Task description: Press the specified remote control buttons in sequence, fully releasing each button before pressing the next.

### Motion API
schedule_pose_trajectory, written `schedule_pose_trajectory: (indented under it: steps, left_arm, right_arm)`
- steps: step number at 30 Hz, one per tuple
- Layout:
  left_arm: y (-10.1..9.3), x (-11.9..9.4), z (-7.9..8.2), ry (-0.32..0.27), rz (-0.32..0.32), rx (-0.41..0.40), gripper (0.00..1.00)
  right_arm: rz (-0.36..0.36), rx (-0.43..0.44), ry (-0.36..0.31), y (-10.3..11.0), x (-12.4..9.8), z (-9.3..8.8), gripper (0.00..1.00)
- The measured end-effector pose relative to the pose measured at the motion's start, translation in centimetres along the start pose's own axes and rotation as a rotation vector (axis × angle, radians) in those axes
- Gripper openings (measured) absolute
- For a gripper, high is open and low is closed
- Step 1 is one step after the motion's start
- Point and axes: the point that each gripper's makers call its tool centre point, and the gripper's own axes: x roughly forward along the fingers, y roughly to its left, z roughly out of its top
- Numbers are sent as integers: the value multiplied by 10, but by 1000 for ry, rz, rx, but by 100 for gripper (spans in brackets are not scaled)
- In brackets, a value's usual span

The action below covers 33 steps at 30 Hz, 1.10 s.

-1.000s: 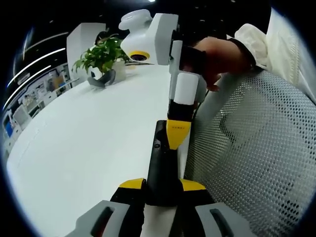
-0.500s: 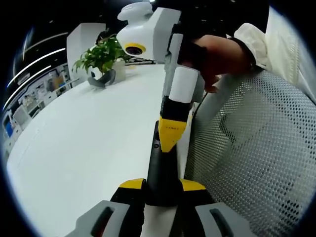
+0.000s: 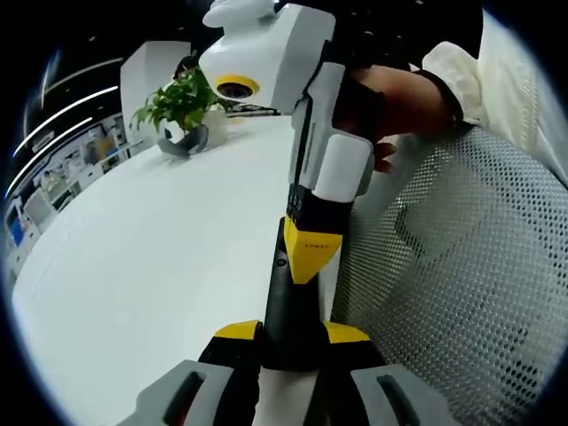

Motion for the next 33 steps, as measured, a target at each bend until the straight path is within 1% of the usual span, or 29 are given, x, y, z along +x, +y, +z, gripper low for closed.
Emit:
schedule_pose_trajectory:
  steps: [4, 12, 19, 24, 29, 31, 33]
  left_arm:
    - [0, 0, 0, -3, 0, -2, 25]
    - [0, 0, 0, -3, -1, 0, 25]
    - [0, 0, -1, -2, -1, -3, 25]
    - [0, 0, 0, -3, -1, -3, 25]
    - [2, 1, -1, -3, 1, -5, 25]
    - [2, 1, -1, -2, 2, -4, 25]
    - [2, 1, 0, -1, 2, -4, 25]
  right_arm:
    - [9, 24, -2, -1, 1, 0, 0]
    - [-4, 9, 0, 0, 1, 0, 0]
    - [2, 31, -8, -1, 1, 1, 0]
    - [-9, 20, -8, -1, 1, 0, 0]
    - [-16, 45, -14, -3, 0, 1, 0]
    - [-18, 42, -15, -3, 0, 1, 0]
    - [-28, 21, -13, -2, 1, 1, 0]
